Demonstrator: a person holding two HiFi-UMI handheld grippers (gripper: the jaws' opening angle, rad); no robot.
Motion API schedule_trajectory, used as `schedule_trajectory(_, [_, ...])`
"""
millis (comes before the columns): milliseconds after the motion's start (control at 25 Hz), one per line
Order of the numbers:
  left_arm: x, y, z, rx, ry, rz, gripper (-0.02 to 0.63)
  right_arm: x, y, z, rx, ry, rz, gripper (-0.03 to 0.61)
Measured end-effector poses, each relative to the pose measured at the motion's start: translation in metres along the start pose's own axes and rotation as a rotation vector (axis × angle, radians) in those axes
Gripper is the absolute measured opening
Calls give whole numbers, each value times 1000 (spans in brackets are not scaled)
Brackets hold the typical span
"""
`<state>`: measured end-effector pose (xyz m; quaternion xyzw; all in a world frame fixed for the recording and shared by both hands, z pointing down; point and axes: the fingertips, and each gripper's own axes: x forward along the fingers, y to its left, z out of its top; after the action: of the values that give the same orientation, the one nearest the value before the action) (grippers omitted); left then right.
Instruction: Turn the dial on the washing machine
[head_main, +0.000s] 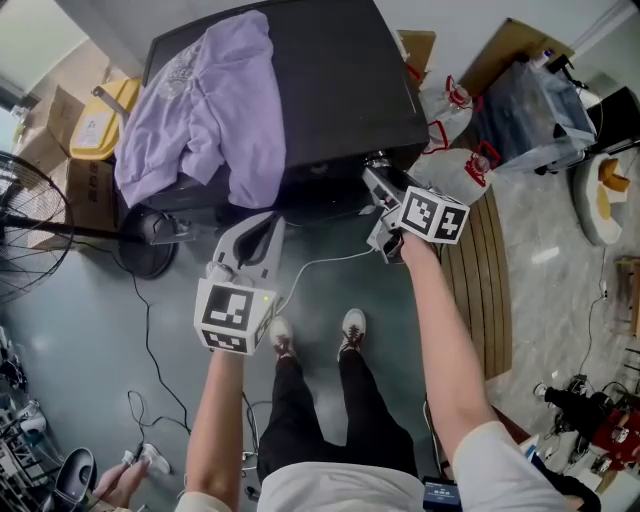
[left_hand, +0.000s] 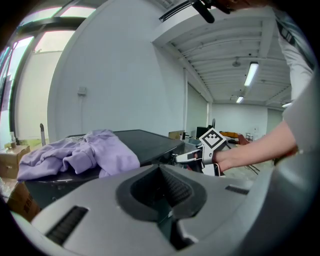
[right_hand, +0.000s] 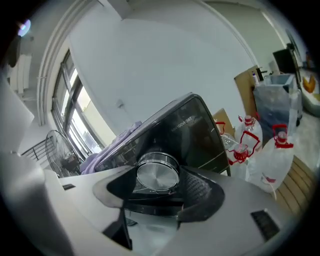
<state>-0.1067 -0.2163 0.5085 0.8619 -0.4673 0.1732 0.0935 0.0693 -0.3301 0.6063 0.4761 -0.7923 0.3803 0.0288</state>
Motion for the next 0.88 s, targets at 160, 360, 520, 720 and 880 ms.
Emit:
schedule_trajectory(160, [1,-9,6,15,-26,-18,14,-1,0,0,183,-8,79,281])
schedule_trajectory(360, [1,-10,4,10,-22,-20,14,-3,-1,-2,207,-30,103,282])
schedule_trajectory(520, [-3,-9,5,14,-13,-20,14,-11,1,1,-359,-7,-103,291])
schedule_trajectory(720, [-7,-5,0,8,-2,-7,14,-9,14,-1,-757,32,-220,301])
schedule_trajectory(880, [-9,-5,-2,10,0,-8,14,-5,17,-7,-871,50,-283,301])
